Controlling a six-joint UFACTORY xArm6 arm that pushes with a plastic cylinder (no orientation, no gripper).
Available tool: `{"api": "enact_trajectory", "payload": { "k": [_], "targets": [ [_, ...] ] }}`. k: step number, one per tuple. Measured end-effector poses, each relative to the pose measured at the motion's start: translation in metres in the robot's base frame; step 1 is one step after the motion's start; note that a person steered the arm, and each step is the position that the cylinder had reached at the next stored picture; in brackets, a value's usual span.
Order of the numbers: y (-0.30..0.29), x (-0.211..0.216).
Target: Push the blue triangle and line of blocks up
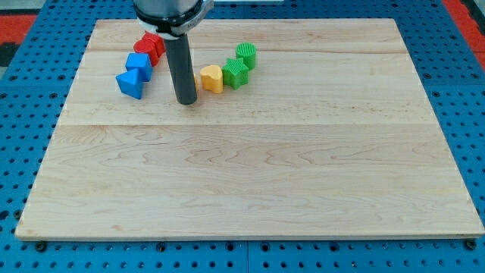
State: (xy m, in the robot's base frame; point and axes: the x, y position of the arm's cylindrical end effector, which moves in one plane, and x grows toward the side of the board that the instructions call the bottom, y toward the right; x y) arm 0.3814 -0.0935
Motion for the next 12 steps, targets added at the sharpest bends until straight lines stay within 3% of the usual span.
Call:
{"api": "enact_trajectory", "payload": {
  "k": [1,2,3,6,8,9,12],
  "targets": [
    [-0.017,-0.015],
    [-0.031,0.023],
    [-0.100,0.020],
    [-0.103,-0.021],
    [-0.106,0.025],
    [-0.086,0.027],
    [-0.097,-0.046]
  ]
}}
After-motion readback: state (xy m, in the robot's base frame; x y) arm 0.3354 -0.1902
